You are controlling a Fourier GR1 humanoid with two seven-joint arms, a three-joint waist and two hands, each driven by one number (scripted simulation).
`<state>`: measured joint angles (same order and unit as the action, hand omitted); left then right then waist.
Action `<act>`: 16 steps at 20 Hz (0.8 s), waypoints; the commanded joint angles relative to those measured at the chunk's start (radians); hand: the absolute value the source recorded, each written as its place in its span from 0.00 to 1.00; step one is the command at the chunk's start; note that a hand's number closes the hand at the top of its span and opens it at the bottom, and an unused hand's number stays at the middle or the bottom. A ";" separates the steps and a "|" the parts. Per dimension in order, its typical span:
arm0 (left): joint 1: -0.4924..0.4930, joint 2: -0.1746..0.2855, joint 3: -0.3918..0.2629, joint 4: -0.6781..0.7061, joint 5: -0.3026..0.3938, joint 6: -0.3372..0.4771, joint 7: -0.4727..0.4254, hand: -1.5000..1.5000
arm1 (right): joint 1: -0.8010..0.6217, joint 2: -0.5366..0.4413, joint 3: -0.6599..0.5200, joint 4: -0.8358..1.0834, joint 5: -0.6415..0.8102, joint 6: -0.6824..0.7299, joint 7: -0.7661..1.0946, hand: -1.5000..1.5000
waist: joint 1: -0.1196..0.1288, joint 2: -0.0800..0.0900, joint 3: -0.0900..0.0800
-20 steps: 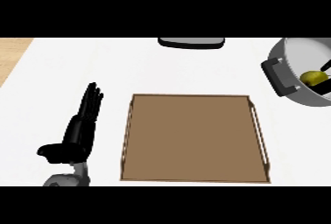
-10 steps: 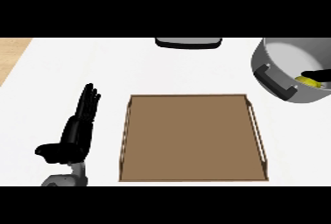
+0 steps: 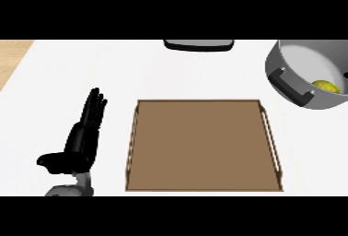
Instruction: Pick the pear from the tray and place it in the pot
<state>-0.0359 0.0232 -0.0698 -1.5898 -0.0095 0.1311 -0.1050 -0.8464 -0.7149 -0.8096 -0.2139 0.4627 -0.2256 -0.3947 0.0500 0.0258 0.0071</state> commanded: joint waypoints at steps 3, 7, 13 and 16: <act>0.025 -0.022 -0.038 -0.023 -0.015 0.011 0.000 0.50 | 0.053 -0.071 -0.066 0.003 -0.070 0.057 -0.089 0.00 | 0.003 -0.002 0.000; 0.017 0.025 0.017 -0.022 0.009 -0.014 0.009 0.50 | 0.135 -0.101 -0.097 0.014 -0.105 0.118 -0.172 0.00 | -0.002 -0.001 0.001; 0.016 0.018 0.023 0.007 0.018 -0.021 -0.019 0.50 | 0.168 -0.160 -0.109 0.029 -0.121 0.169 -0.184 0.00 | 0.000 -0.001 0.001; -0.026 0.011 0.022 0.043 0.011 -0.017 -0.028 0.50 | 0.189 -0.148 -0.137 0.031 -0.145 0.141 -0.219 0.00 | -0.004 0.004 0.002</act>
<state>-0.0353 0.0307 -0.0566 -1.5722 -0.0002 0.1179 -0.1279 -0.6890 -0.8550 -0.9218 -0.1881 0.3414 -0.0838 -0.5781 0.0498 0.0277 0.0083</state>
